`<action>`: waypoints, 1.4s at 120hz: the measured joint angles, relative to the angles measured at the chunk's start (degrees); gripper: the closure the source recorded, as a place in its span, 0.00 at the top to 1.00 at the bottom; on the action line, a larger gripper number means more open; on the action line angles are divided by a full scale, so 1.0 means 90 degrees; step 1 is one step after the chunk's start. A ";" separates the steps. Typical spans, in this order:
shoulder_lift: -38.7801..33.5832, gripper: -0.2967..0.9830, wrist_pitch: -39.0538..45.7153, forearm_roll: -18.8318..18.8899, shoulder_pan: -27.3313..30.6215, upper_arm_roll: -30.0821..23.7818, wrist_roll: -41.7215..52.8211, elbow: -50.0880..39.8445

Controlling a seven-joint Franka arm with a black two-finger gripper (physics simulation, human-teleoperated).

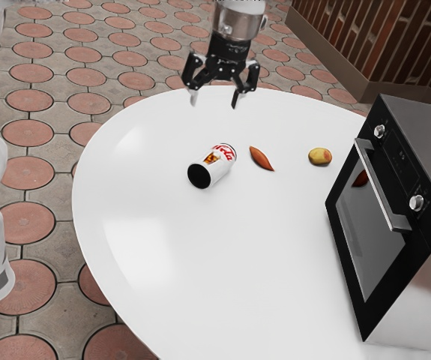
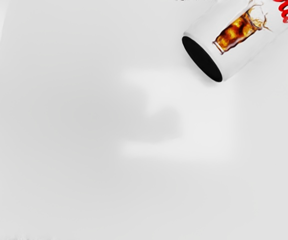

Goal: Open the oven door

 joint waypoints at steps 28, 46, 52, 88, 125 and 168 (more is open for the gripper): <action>-0.0141 0.77 0.0172 -0.0024 -0.0219 -0.0369 -0.0842 -0.0328; -0.0035 0.77 0.0160 -0.0077 -0.0826 -0.0403 -0.1300 0.0090; 0.0178 0.77 0.0317 -0.0073 -0.0846 -0.0460 -0.1424 0.0422; 0.0740 0.77 0.1596 -0.0014 -0.0989 -0.1590 -0.1825 0.1021; 0.1048 0.77 0.2501 0.0340 -0.0936 -0.1782 -0.1739 0.1030; 0.1659 0.77 0.2953 0.0585 -0.0737 -0.1738 -0.1023 0.1409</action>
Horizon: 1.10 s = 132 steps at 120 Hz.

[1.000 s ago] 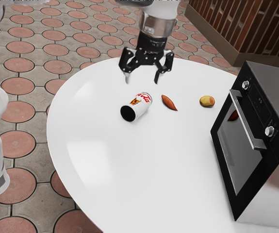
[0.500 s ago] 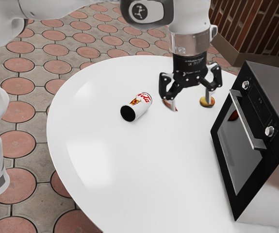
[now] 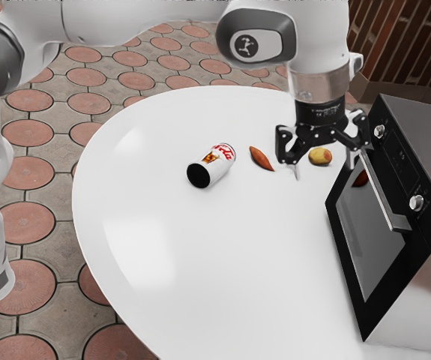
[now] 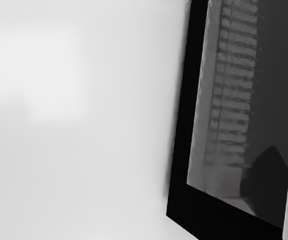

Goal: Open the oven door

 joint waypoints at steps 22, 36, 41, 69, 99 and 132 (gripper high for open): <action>0.0278 0.77 0.0184 0.0016 0.0545 0.0014 0.0510 0.0101; 0.0581 0.77 0.0291 0.0020 0.0601 -0.0009 0.0787 0.0370; 0.0631 0.77 0.0333 0.0020 0.0591 -0.0012 0.0874 0.0394; 0.0989 0.77 0.0542 0.0019 0.0690 0.0013 0.1295 0.0674; 0.1229 0.77 0.0777 0.0014 0.0782 -0.0001 0.1651 0.0854; 0.1562 0.77 0.1022 0.0001 0.0962 0.0014 0.1993 0.0962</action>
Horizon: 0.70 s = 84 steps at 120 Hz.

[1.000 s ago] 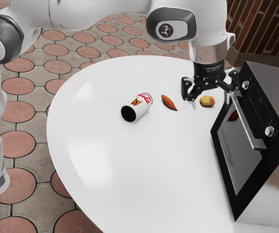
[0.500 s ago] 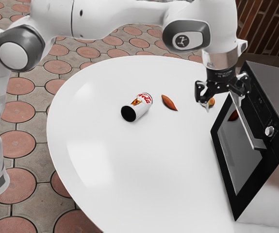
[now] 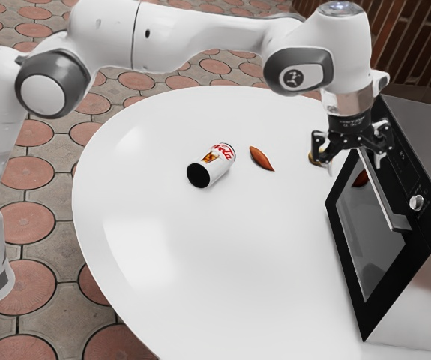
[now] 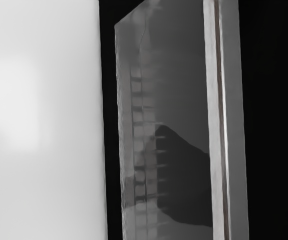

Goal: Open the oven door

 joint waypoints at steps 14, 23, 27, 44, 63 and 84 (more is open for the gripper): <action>0.0095 0.77 0.0104 -0.0004 0.0008 -0.0001 0.0128 0.0089; 0.0172 0.77 0.0149 -0.0006 0.0008 -0.0008 0.0198 0.0184; 0.0185 0.77 0.0165 -0.0006 0.0006 -0.0009 0.0227 0.0199; 0.0256 0.77 0.0231 -0.0010 0.0008 -0.0010 0.0333 0.0215; 0.0310 0.77 0.0309 -0.0011 0.0009 -0.0001 0.0425 0.0216; 0.0413 0.77 0.0349 -0.0052 0.0097 -0.0006 0.0503 0.0198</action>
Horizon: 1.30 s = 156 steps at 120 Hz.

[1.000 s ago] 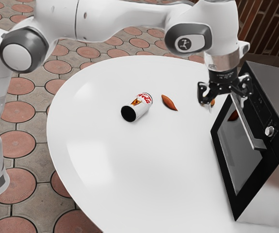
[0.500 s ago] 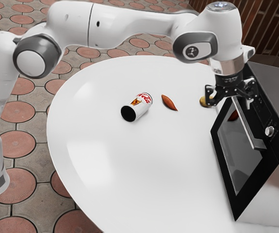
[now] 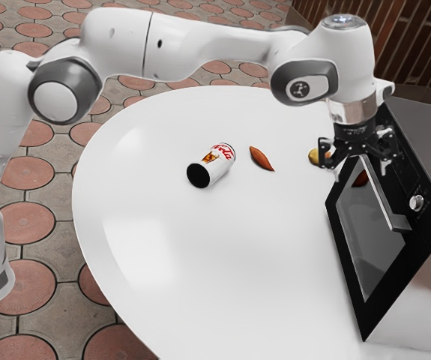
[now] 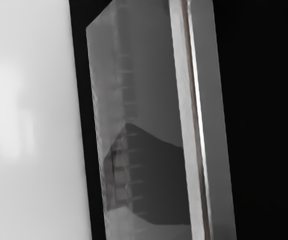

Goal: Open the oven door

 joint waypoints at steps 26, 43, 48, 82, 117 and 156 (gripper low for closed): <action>0.0092 0.77 0.0020 -0.0213 0.0051 0.0023 0.0068 -0.0125; 0.0034 0.77 0.0026 -0.0341 0.0038 0.0116 0.0102 -0.0291; -0.0097 0.77 0.0027 -0.0411 0.0000 0.0229 0.0111 -0.0480; -0.1079 0.77 0.0275 -0.0697 -0.0056 0.0444 0.0140 -0.1943; -0.2485 0.77 0.0667 -0.0900 0.0001 0.0509 0.0114 -0.3521; -0.3741 0.77 -0.0008 -0.0922 0.0534 0.0381 -0.0401 -0.3361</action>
